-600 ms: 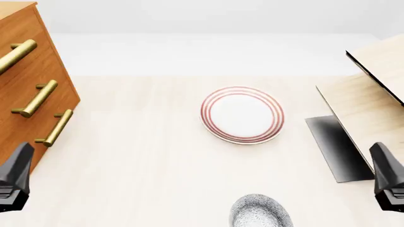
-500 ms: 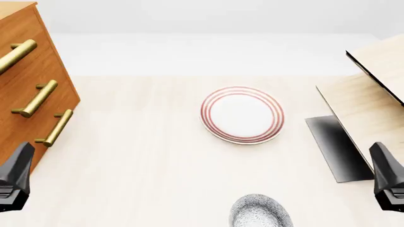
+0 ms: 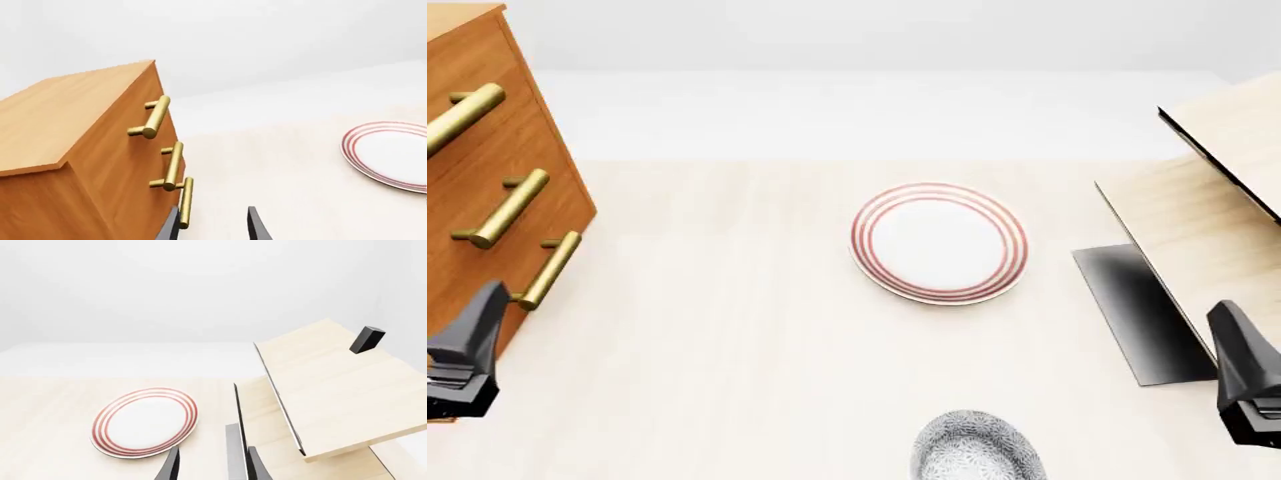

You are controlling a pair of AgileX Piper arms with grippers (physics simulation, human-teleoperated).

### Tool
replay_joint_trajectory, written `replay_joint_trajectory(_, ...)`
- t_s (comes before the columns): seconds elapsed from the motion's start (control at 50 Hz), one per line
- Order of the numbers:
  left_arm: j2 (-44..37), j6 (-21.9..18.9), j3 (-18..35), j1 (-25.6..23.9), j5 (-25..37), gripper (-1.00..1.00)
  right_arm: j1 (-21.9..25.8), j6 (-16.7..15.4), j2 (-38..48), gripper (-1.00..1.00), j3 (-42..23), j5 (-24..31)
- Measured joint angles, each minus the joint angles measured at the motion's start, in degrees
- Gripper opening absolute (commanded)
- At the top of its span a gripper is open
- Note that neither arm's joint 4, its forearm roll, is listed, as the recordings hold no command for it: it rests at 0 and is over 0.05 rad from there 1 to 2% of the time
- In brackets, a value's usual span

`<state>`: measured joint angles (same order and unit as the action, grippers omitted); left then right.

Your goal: Open the top drawer of the cabinet and put the bowl in it.

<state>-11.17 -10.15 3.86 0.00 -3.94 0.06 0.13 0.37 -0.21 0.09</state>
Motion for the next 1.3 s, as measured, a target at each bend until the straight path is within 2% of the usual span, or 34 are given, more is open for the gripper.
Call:
replay_joint_trajectory(0.18, -5.89, -12.01, 4.69, 0.91, 1.13, 1.0, 0.0, 0.01, 0.01, 1.0, -0.01, 0.01)
replay_joint_trajectory(0.42, -9.95, -27.48, 10.31, 2.58, 4.71, 1.0, 0.0, 0.01, 0.02, 1.0, -0.01, 0.01)
replay_joint_trajectory(0.7, -13.29, -43.87, 12.19, 5.72, 4.82, 1.0, 0.01, 0.02, 0.02, 1.0, -0.01, 0.02)
replay_joint_trajectory(0.98, -16.44, -54.87, 14.31, 7.45, 2.35, 1.0, 0.01, 0.02, 0.02, 1.0, -0.01, 0.02)
replay_joint_trajectory(1.12, -19.86, -60.16, 14.36, 8.16, -1.94, 1.0, 0.01, 0.02, 0.02, 1.0, -0.01, 0.02)
replay_joint_trajectory(1.3, -25.42, -64.88, 14.8, 8.32, -7.91, 1.0, 0.01, 0.02, 0.02, 1.0, -0.01, 0.02)
